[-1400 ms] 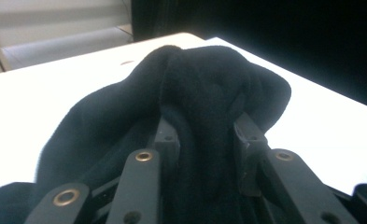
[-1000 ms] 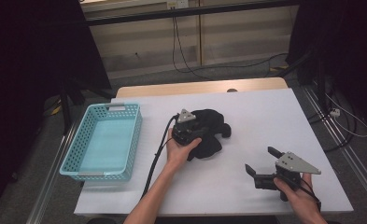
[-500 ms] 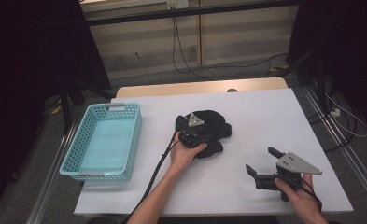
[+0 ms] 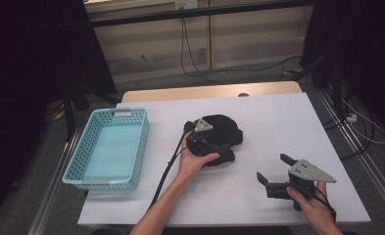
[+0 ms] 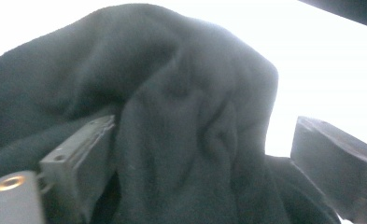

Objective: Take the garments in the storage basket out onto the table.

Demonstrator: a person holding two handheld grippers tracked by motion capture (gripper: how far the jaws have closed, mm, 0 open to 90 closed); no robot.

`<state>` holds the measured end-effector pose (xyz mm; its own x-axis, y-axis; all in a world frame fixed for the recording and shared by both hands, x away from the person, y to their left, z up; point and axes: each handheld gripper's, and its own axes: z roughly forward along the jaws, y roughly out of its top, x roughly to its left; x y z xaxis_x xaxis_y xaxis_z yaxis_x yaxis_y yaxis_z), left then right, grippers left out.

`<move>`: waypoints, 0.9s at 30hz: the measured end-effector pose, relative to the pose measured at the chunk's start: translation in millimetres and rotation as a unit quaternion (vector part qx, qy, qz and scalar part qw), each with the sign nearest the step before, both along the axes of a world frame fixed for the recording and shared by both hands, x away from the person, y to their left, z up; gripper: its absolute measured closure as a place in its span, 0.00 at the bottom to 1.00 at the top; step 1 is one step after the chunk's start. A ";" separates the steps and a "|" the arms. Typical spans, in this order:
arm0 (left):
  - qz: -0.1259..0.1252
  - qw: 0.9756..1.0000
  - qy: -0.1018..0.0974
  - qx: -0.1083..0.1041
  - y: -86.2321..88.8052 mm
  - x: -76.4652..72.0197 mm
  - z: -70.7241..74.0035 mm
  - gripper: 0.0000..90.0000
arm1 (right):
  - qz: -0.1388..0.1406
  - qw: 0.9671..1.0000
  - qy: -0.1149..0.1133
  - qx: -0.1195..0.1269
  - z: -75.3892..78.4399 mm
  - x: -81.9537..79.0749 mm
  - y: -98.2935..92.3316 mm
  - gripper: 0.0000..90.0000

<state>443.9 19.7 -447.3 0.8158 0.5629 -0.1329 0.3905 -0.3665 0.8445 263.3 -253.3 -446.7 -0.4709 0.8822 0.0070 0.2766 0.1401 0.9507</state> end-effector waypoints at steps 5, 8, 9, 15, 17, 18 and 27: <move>0.001 1.000 -0.016 -0.008 4.3 -3.7 7.8 0.04 | -0.001 1.000 -0.001 0.002 0.3 -0.5 -0.6 0.01; 0.004 1.000 -0.021 -0.022 6.7 -5.7 11.7 0.04 | -0.001 1.000 -0.002 0.001 0.4 -0.5 -0.3 0.00; 0.005 0.999 -0.024 -0.022 7.3 -6.9 13.7 0.04 | -0.001 1.000 -0.002 0.001 0.5 -0.6 -0.1 0.01; 0.011 0.999 -0.046 -0.015 8.0 -12.9 21.8 0.05 | -0.003 1.000 -0.005 0.002 1.4 -1.2 -0.4 0.01; 0.022 0.998 -0.050 -0.025 9.8 -13.7 26.5 0.05 | -0.005 1.000 -0.006 0.002 1.5 -1.3 -0.2 0.00; 0.023 0.998 -0.053 -0.027 11.2 -13.7 28.5 0.06 | -0.005 1.000 -0.007 0.002 1.8 -1.4 -0.2 0.00; 0.032 0.997 -0.068 -0.025 27.6 -19.7 44.6 0.05 | -0.006 1.000 -0.011 0.004 2.8 -2.3 -0.6 0.00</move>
